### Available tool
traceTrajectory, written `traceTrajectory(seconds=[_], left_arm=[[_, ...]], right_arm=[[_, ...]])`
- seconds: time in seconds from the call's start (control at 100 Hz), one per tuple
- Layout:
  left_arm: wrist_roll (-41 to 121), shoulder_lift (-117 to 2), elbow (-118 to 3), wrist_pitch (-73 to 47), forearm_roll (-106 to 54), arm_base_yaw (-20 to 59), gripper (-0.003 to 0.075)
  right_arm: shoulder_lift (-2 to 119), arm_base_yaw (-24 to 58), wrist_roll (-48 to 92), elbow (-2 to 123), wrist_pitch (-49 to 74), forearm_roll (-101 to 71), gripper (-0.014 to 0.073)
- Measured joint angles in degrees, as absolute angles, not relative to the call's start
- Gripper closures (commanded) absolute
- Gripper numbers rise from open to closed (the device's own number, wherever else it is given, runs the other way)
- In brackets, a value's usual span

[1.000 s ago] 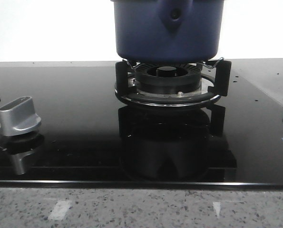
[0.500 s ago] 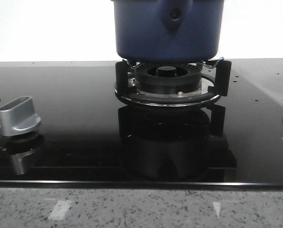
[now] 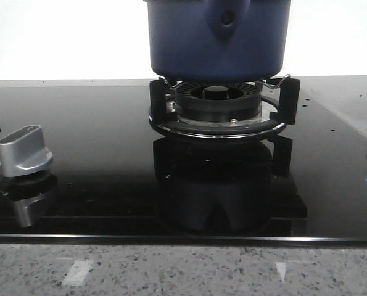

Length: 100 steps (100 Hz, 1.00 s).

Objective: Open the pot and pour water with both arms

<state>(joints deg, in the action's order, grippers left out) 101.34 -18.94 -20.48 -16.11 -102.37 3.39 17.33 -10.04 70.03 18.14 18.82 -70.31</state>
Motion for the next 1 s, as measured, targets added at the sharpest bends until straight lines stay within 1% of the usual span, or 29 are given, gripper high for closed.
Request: traceTrajectory(seconds=[0.09,0.14,0.23,0.33,0.35,0.4,0.49,0.59,0.69,0.79,1.0], left_arm=[[95.4,-18.9,-20.5,-14.5,-98.2,3.4,0.0741],[85.7,-18.9,-20.5,-13.2,-91.4,3.3,0.0740],[65.0,-18.9,-20.4,-11.8,-72.3,2.9,0.0741],[36.5,-18.9,-18.4,-9.8,-45.8,2.6,0.0741],[31.1,-18.8,-17.9,-9.1,-42.5,2.6,0.0741],[19.7,-18.1,-15.8,-7.6,-30.4,2.6,0.0741],[4.9,-14.9,-11.5,-3.6,-17.3,2.6,0.0741],[-1.6,-9.7,-5.2,0.0,-9.9,2.6,0.0741],[-3.7,-4.3,-0.3,0.0,-6.1,2.6,0.0741],[-4.3,-0.1,0.1,-0.9,-4.5,2.6,0.0741],[-4.6,0.1,0.1,-3.1,-4.0,2.6,0.0741]], right_arm=[[17.3,-10.0,70.0,18.1,18.8,-70.3,0.0641],[17.3,-10.0,70.0,18.1,18.8,-70.3,0.0641],[17.3,-10.0,70.0,18.1,18.8,-70.3,0.0641],[17.3,-10.0,70.0,18.1,18.8,-70.3,0.0641],[17.3,-10.0,70.0,18.1,18.8,-70.3,0.0641],[17.3,-10.0,70.0,18.1,18.8,-70.3,0.0641],[17.3,-10.0,70.0,18.1,18.8,-70.3,0.0641],[17.3,-10.0,70.0,18.1,18.8,-70.3,0.0641],[17.3,-10.0,70.0,18.1,18.8,-70.3,0.0641],[17.3,-10.0,70.0,18.1,18.8,-70.3,0.0641],[17.3,-10.0,70.0,18.1,18.8,-70.3,0.0641]])
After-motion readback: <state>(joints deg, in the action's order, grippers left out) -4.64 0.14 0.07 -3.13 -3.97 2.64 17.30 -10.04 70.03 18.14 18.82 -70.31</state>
